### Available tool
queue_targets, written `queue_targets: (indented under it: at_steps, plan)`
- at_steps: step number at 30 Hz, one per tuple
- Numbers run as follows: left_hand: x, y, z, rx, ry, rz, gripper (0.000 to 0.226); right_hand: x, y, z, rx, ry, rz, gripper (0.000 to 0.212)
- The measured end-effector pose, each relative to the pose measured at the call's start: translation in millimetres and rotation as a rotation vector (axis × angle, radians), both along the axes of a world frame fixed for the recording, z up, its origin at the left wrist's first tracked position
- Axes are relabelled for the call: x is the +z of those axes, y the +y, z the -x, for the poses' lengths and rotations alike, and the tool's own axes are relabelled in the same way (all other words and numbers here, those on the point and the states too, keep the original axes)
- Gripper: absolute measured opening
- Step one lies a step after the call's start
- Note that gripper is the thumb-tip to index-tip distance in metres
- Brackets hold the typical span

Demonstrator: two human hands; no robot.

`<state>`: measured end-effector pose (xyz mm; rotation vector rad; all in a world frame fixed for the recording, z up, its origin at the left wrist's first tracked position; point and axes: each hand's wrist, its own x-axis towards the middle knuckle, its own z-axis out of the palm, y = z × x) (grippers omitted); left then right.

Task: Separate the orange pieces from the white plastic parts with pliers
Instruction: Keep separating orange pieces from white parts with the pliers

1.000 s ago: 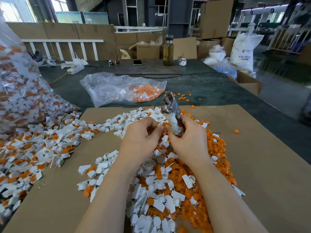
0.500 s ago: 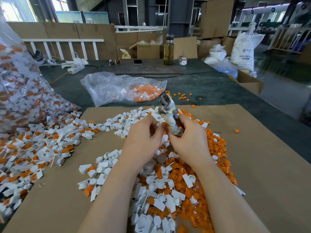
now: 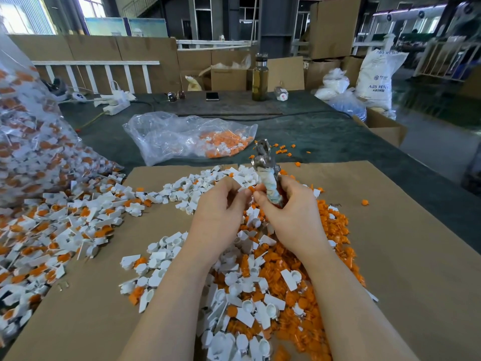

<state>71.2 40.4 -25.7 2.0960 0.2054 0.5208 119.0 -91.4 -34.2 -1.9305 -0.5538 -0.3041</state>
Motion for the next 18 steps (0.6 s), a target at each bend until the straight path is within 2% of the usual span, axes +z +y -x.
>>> queue_targets:
  at_steps: [18]
  plan:
    - [-1.7, 2.0, -0.4, -0.022, 0.007, -0.115, 0.024, -1.6, 0.7, 0.4, -0.021, -0.115, 0.089, 0.011]
